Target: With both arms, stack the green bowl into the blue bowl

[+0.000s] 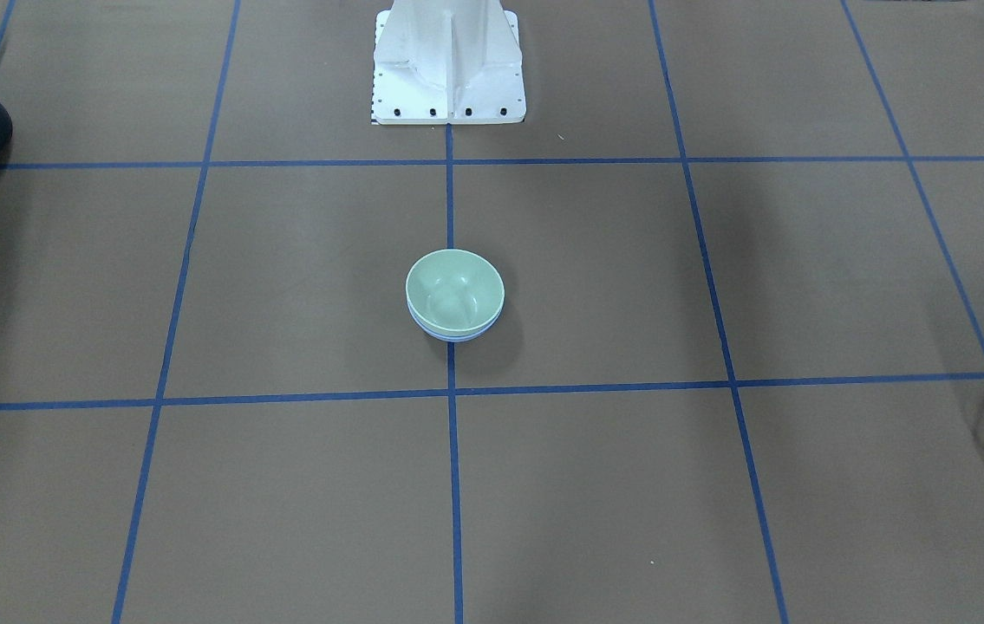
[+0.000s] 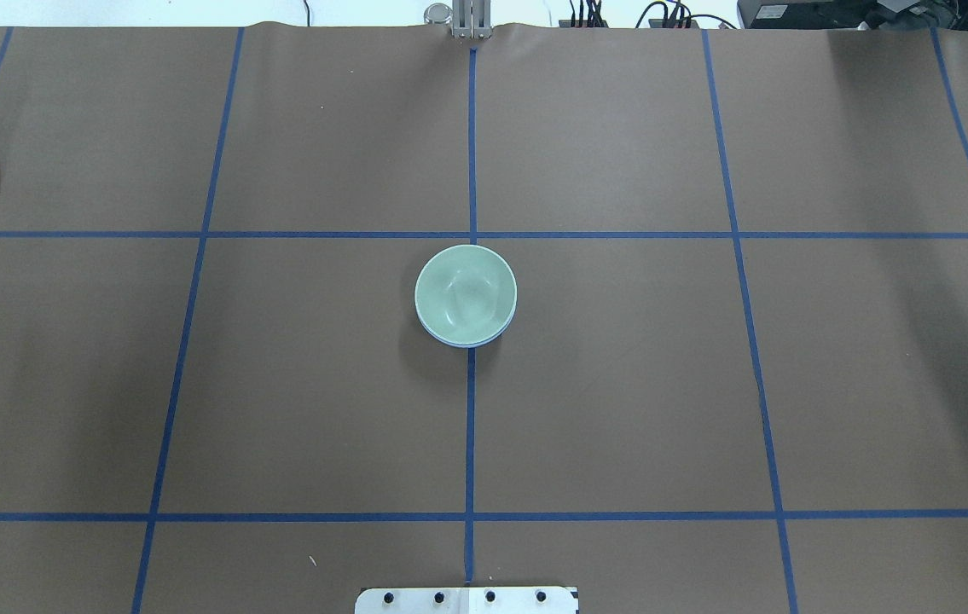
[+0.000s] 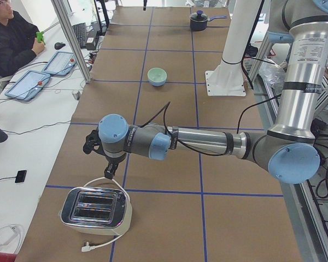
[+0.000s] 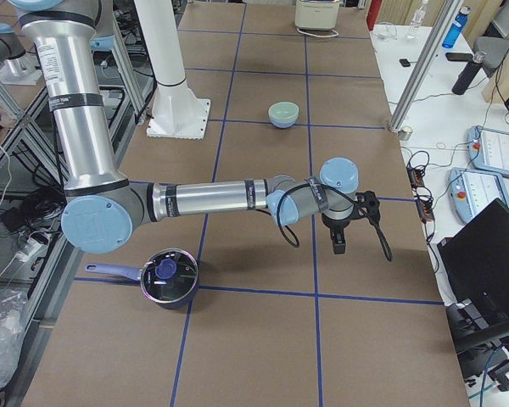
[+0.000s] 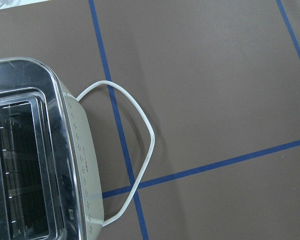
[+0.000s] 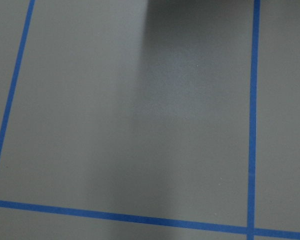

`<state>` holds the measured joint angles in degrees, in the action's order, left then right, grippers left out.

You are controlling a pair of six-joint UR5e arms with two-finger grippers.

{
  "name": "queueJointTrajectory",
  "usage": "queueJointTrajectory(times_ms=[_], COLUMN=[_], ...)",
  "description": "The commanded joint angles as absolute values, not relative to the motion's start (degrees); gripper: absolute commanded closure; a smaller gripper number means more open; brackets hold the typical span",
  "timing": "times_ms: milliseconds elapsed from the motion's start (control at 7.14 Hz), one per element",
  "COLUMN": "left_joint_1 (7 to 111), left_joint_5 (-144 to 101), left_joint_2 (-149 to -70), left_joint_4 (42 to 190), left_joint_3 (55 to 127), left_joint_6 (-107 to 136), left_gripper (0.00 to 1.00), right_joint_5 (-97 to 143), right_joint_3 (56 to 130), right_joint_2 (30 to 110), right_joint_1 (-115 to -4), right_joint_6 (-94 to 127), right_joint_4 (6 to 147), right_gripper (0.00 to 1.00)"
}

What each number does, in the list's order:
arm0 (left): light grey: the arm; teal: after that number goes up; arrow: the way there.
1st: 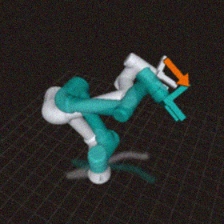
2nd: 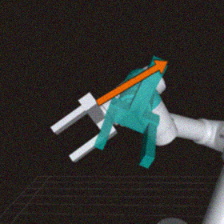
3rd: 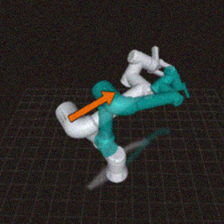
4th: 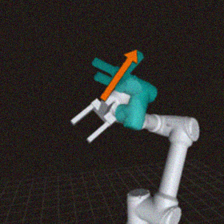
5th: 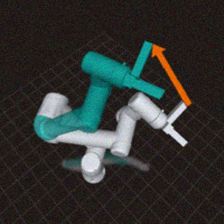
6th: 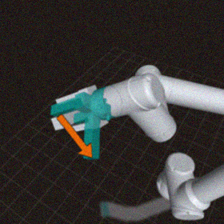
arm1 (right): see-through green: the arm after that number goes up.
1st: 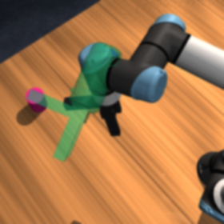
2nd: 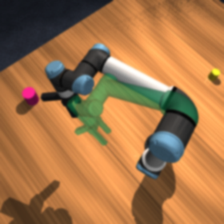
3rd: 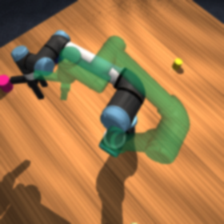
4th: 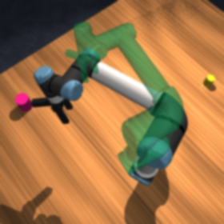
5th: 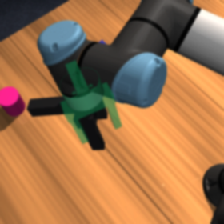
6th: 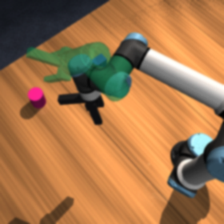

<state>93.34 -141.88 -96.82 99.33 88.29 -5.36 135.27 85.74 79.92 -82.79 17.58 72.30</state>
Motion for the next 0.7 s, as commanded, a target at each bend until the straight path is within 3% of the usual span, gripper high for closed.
queueJointTrajectory(times_ms=[0, 560], left_joint_1=[93.34, 93.43], left_joint_5=[-141.59, -141.59], left_joint_2=[-95.20, -86.51], left_joint_4=[99.40, 101.85], left_joint_3=[87.89, 93.24], left_joint_6=[-7.19, -7.74], left_gripper=[0.03, 0.02], right_joint_5=[136.14, 136.41], right_joint_3=[85.69, 86.04], right_joint_2=[79.89, 79.37], right_joint_1=[-83.23, -83.58], right_joint_6=[17.31, 17.31], right_joint_4=[72.42, 73.21], right_gripper=[0.00, 0.00])
